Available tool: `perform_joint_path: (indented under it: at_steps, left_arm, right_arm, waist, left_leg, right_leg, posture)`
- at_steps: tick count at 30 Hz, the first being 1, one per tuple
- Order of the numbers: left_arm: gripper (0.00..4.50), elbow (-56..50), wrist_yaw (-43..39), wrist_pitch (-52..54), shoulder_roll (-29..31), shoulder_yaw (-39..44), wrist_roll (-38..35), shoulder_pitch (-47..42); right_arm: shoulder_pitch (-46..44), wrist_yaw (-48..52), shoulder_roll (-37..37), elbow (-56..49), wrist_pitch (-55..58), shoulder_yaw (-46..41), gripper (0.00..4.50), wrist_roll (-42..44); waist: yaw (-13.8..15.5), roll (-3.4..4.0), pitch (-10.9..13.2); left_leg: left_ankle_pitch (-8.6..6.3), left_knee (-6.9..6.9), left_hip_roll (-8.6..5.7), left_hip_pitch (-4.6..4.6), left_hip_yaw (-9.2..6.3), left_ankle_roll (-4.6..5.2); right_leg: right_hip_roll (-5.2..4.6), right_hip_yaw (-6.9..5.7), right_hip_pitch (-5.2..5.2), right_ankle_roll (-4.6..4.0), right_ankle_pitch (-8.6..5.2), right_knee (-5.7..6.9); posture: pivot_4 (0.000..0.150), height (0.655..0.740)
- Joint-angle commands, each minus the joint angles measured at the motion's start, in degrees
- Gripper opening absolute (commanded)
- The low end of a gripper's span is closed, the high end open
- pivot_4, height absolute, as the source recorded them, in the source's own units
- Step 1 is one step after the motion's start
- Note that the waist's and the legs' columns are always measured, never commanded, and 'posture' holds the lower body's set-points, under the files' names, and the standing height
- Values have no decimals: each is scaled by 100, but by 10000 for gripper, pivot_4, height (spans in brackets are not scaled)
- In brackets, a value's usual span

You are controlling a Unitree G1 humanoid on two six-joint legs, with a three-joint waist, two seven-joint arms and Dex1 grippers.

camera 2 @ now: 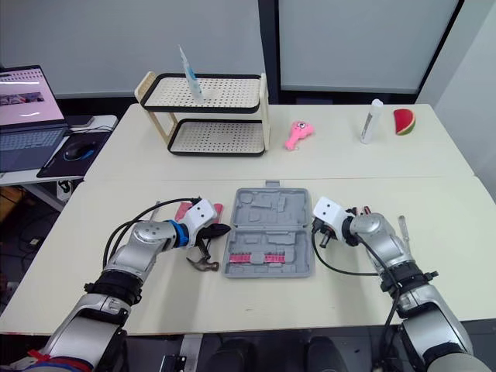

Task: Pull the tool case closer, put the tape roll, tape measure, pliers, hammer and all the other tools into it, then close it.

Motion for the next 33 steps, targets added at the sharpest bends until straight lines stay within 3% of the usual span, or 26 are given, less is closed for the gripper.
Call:
perform_joint_path:
  at_steps: [1,21,33]
  left_arm:
    - [0,16,6,-55,-94,-16,46,-77]
    - [0,-1032,-542,527,-279,-213,-36,244]
    - [0,-2166,-832,904,44,-444,18,908]
  right_arm:
    - [-156,99,46,-52,-109,27,192,-28]
    - [99,408,9,-600,245,45,192,76]
    - [1026,633,-291,-2326,1276,-33,192,301]
  waist:
    - [-8,0,0]
    - [-10,0,0]
    - [21,1,-1]
  left_leg:
    - [0,1,0,0,0,0]
    - [0,3,-2,-1,-1,-1]
    - [-1,1,0,-2,-2,1]
  right_leg:
    - [0,0,-1,0,0,1]
    - [-1,1,-2,0,0,4]
    - [0,4,-2,0,0,4]
  posture:
    - [1500,7356]
    - [1500,7356]
    - [1500,7356]
